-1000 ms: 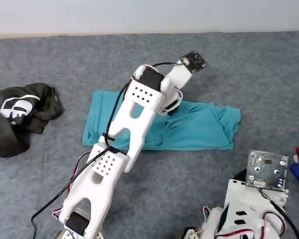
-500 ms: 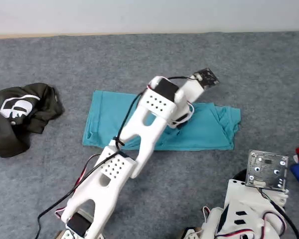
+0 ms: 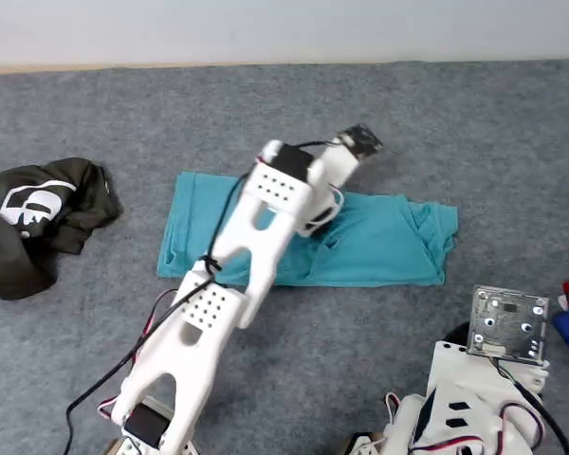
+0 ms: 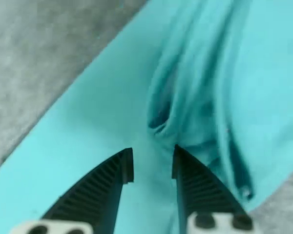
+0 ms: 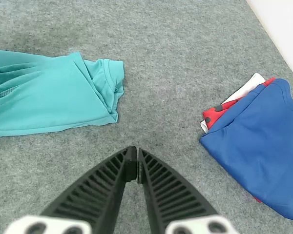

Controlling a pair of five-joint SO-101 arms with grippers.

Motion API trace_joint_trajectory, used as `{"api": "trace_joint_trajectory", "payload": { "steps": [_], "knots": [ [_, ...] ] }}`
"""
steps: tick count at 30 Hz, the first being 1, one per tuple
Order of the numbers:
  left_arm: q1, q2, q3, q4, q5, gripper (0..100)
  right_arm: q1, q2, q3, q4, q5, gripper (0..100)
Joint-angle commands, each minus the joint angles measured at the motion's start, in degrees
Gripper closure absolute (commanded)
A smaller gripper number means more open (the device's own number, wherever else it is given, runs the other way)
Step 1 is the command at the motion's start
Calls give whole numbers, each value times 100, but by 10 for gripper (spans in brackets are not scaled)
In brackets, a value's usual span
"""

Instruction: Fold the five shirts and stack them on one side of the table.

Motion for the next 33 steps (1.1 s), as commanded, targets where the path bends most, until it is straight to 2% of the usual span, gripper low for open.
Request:
{"api": "trace_joint_trajectory", "payload": {
  "steps": [1,5,13,17,21,26,29,33],
  "knots": [
    [-97,-97,-154,-44,18,866,48,-4,-79,-13,-70,989],
    [-44,-97,-286,-35,35,866,48,-4,-79,-13,-70,989],
    [-97,-167,-1464,141,44,865,48,-4,-97,13,-70,989],
    [70,-563,-1508,158,79,865,48,-4,-97,13,-70,989],
    [413,-1152,-787,158,79,865,48,-4,-97,13,-70,989],
    [905,-1776,1051,141,79,866,48,-4,-97,13,-70,989],
    [941,-1846,1868,123,70,867,48,-4,-97,13,-70,989],
    [659,-1723,2132,44,62,867,48,-4,-88,13,-70,989]
  ]
}}
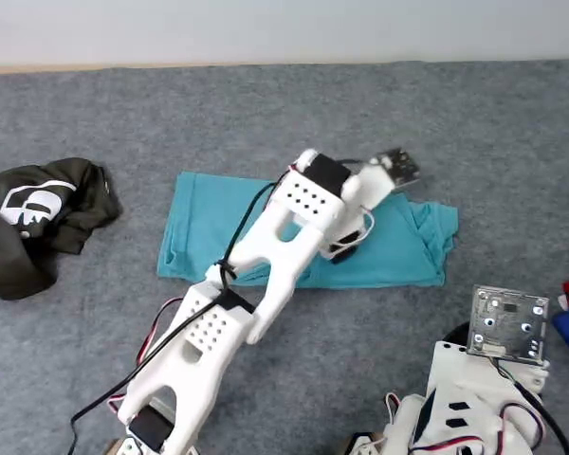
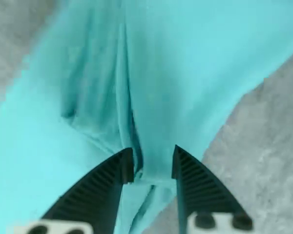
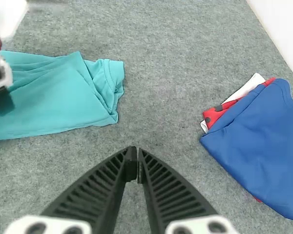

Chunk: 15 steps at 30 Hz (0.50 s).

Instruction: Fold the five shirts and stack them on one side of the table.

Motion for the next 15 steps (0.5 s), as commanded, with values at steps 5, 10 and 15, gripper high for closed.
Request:
{"api": "trace_joint_trajectory", "payload": {
  "steps": [5,10,15],
  "knots": [
    [-554,-211,57,-193,26,867,48,-4,-88,13,-70,989],
    [-492,-229,48,-158,35,867,48,-4,-88,13,-70,989],
    [-290,-519,48,-158,35,867,48,-4,-97,13,-70,989]
  ]
}}
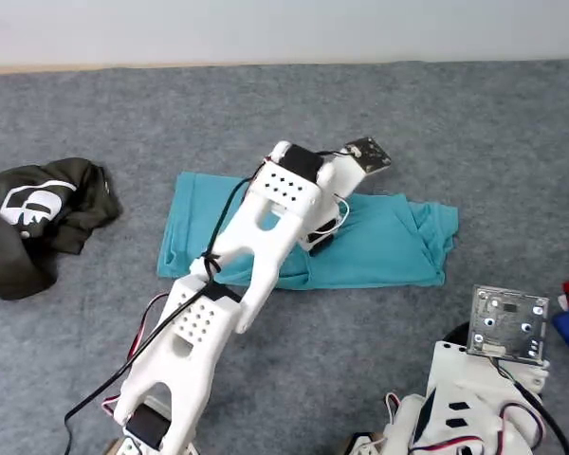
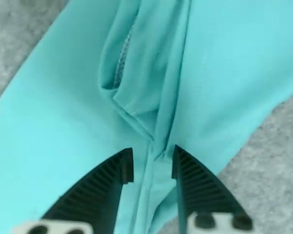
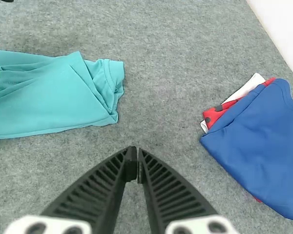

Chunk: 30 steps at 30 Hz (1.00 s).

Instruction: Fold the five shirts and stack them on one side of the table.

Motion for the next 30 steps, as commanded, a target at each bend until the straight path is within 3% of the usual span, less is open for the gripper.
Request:
{"api": "trace_joint_trajectory", "payload": {
  "steps": [1,10,22,25,30],
  "knots": [
    [123,-589,-31,-62,26,867,48,-4,-105,13,-70,989],
    [-457,-1530,4,-18,308,867,48,-4,-105,-40,-70,989],
    [-3051,-1802,215,246,853,844,40,-4,-79,-40,-53,989],
    [-3297,-1802,523,246,853,778,40,-4,-79,-22,-70,989],
    [-3464,-1802,884,246,835,765,40,-4,-79,4,-70,989]
  ]
}}
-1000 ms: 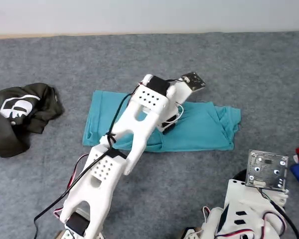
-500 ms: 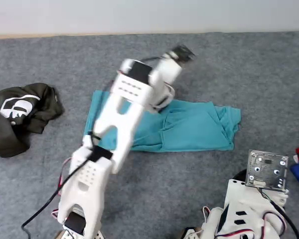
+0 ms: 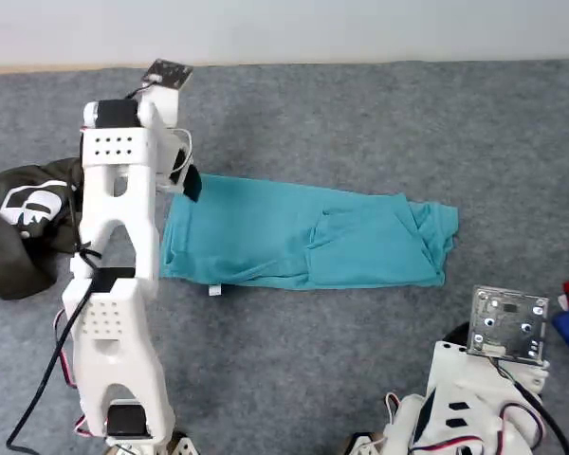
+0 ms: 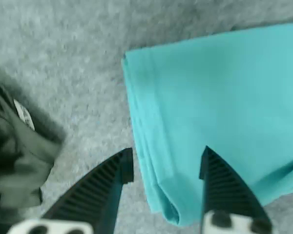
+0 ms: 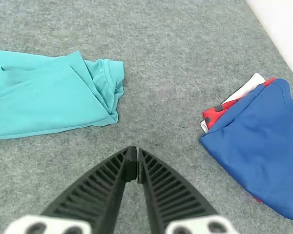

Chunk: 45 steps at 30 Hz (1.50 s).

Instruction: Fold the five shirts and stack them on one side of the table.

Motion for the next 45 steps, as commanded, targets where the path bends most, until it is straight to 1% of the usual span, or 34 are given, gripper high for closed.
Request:
{"api": "trace_joint_trajectory", "payload": {
  "steps": [1,13,27,34,38,41,43,45],
  "knots": [
    [-105,-396,119,149,26,765,40,-4,-79,4,-70,989],
    [-316,264,242,-141,-132,764,48,-4,-79,13,-70,989],
    [-299,1196,242,-229,-132,765,48,-4,-79,13,-70,989],
    [-202,1319,180,-202,-132,772,48,-4,-79,-13,-70,989],
    [35,1319,435,-202,-149,844,48,-4,-79,-13,-70,989],
    [255,1319,576,-193,-448,930,48,-4,-79,-13,-70,989],
    [387,1319,664,-193,-519,978,48,-4,-79,-13,-70,989],
    [448,1310,708,-149,-510,998,48,-4,-97,-13,-70,989]
  ]
}}
